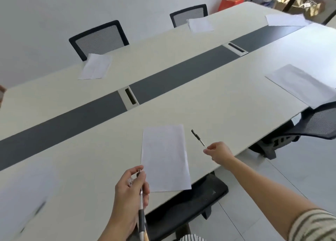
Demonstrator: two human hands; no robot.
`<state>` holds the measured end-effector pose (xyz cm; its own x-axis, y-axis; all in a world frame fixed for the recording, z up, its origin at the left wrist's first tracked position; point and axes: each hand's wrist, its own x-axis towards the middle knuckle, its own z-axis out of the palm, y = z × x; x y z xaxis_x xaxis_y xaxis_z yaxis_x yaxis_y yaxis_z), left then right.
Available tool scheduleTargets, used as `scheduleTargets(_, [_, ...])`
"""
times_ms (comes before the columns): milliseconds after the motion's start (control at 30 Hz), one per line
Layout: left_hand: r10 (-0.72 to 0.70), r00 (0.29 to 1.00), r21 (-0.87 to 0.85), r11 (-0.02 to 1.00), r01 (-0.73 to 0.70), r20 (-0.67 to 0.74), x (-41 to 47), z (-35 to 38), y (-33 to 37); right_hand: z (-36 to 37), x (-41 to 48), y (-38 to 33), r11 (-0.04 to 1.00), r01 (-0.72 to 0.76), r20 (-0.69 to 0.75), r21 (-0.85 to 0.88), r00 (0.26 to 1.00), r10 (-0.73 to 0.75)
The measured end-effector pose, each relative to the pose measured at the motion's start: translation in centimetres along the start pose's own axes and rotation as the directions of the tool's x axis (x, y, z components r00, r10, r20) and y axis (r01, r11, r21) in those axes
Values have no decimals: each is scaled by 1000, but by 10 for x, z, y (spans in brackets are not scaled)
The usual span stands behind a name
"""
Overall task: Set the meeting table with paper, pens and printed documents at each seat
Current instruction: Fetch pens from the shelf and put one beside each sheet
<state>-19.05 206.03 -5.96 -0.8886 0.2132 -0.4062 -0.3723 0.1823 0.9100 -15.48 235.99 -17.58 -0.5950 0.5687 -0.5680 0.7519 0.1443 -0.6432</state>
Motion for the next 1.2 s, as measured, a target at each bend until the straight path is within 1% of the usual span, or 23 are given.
scheduleTargets(100, [-29,998,16,999,30,-57,20,-14,0,25,29,5,963,-61,24,-263,997,70])
scheduleTargets(167, [-49,995,10,999,51,-91,28,-23,-1,36,36,6,905,-58,47,-421,995,86])
scheduleTargets(200, [-55,993,3,998,56,-103,31,-26,-2,39,38,5,880,-49,55,-471,995,85])
scheduleTargets(267, [-61,990,-16,998,59,-127,36,-30,-2,44,42,2,849,-24,63,-528,996,68])
scheduleTargets(400, [-81,987,-22,997,78,-138,50,-24,-2,40,44,-5,828,6,76,-560,996,44])
scheduleTargets(467, [-56,992,-16,998,54,-111,56,-11,2,32,39,-3,854,-2,70,-520,997,45])
scheduleTargets(500, [-36,995,-10,999,35,-94,58,-4,5,27,35,-3,881,0,67,-474,997,36])
scheduleTargets(567, [-4,998,-2,1000,4,-56,64,14,8,11,19,-2,948,24,74,-317,997,-1])
scheduleTargets(633, [13,1000,5,1000,-13,-11,67,35,13,-8,-5,-5,993,55,82,-104,996,-47])
scheduleTargets(733, [15,995,2,1000,-15,97,64,80,19,-44,-52,-1,979,99,81,176,990,-114])
scheduleTargets(800, [38,981,16,999,-41,190,57,116,24,-69,-81,8,949,130,93,289,982,-162])
scheduleTargets(867, [76,960,37,995,-89,269,45,155,26,-94,-104,21,917,124,109,380,978,-177])
scheduleTargets(933, [99,940,60,990,-125,327,30,195,26,-119,-122,41,886,122,109,447,976,-190])
scheduleTargets(1033, [123,908,96,980,-175,401,2,255,21,-160,-137,84,860,148,101,488,969,-224])
scheduleTargets(1133, [124,876,117,973,-200,466,-37,317,9,-203,-151,136,877,153,84,456,973,-213])
scheduleTargets(1200, [99,840,140,969,-204,533,-64,360,1,-233,-159,169,899,161,54,408,979,-199])
